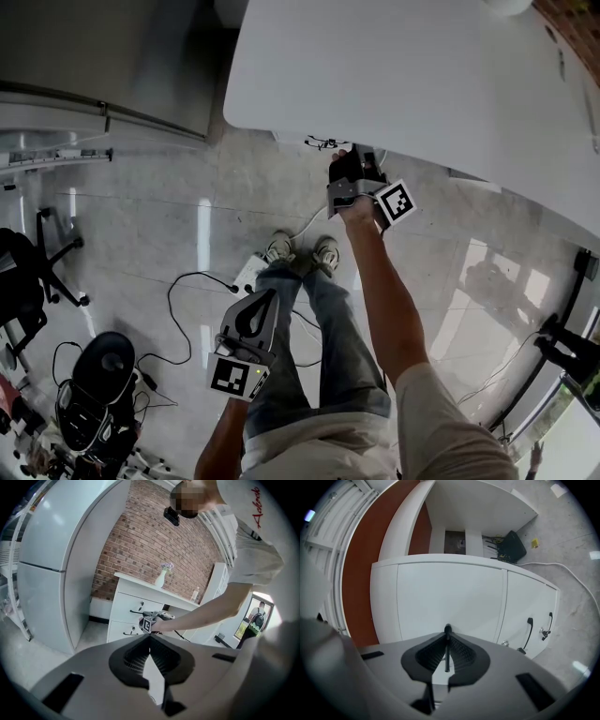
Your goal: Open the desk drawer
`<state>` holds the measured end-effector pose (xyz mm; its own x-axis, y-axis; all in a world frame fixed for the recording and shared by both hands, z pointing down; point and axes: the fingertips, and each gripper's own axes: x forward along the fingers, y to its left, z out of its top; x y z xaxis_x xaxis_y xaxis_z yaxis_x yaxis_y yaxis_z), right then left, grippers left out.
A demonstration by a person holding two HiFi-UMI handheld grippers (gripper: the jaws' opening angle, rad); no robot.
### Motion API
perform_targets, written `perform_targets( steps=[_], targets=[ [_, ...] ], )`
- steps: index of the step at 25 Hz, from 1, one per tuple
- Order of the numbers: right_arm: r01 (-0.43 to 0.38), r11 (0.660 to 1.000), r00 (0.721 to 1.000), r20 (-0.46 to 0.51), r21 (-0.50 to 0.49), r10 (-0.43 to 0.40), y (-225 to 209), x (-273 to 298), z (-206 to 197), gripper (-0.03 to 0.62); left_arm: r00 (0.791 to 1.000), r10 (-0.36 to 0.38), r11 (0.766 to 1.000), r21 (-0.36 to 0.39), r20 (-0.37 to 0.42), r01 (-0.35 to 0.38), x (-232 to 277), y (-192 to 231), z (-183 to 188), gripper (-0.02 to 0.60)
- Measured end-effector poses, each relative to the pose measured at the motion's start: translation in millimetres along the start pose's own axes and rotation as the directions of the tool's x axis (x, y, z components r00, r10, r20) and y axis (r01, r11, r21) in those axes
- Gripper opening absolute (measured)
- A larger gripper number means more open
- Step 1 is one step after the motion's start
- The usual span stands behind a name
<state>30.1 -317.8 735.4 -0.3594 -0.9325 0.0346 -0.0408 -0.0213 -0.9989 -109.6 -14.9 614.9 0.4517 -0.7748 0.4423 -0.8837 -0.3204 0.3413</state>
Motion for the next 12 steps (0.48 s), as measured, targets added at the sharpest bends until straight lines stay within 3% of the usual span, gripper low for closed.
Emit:
perform_targets(
  steps=[12],
  targets=[
    [0.031,0.999,1.0,0.003,0.014,-0.031,-3.2,-45.0,-18.6,0.037,0.999,-0.038,0.999,-0.003,-0.01,0.038,-3.6,-14.6,1.5,0.012]
  ],
)
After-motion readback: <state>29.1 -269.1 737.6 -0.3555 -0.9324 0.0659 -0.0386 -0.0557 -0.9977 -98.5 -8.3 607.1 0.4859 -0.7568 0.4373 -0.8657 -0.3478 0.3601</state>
